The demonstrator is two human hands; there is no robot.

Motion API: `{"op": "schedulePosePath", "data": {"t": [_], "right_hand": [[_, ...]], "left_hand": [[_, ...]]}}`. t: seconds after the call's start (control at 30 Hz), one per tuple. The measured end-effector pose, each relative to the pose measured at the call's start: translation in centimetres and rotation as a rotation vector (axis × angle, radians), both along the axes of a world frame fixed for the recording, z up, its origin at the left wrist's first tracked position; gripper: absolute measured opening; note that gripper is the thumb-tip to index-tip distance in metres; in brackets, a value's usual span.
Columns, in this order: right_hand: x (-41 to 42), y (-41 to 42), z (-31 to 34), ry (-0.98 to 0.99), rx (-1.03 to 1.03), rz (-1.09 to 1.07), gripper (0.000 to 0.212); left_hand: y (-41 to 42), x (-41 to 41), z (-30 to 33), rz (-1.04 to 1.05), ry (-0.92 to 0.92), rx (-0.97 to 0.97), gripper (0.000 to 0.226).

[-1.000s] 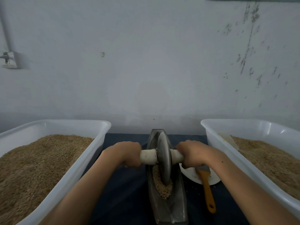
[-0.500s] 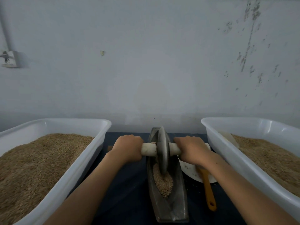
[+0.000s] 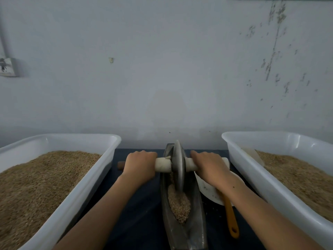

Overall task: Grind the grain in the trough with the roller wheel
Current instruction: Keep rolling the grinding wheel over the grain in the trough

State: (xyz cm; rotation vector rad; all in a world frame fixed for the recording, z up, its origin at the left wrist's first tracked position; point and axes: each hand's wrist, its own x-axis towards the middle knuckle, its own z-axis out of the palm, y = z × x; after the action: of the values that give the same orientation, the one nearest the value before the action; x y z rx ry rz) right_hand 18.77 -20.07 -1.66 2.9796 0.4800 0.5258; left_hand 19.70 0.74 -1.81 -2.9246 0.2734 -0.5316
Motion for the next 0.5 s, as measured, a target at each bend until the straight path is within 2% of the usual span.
{"op": "schedulePosePath", "data": {"t": [0.13,0.3,0.4,0.5], "right_hand": [[0.0,-0.2,0.0,0.025,0.017,0.007,0.017],[-0.6,-0.2,1.8,0.308,-0.093,0.007,0.016],[-0.9,-0.3,2.3,0.448,-0.083,0.019,0.017],[-0.9,-0.5,2.2,0.452,-0.053,0.014,0.019]], "left_hand": [[0.0,-0.1,0.1,-0.011,0.019,0.001,0.025],[0.5,-0.6,1.4,-0.006,0.374,-0.002,0.04],[0.7,-0.7,1.6,-0.012,0.555,-0.045,0.032],[0.4,-0.7,1.5,0.014,0.449,-0.011,0.035]]}}
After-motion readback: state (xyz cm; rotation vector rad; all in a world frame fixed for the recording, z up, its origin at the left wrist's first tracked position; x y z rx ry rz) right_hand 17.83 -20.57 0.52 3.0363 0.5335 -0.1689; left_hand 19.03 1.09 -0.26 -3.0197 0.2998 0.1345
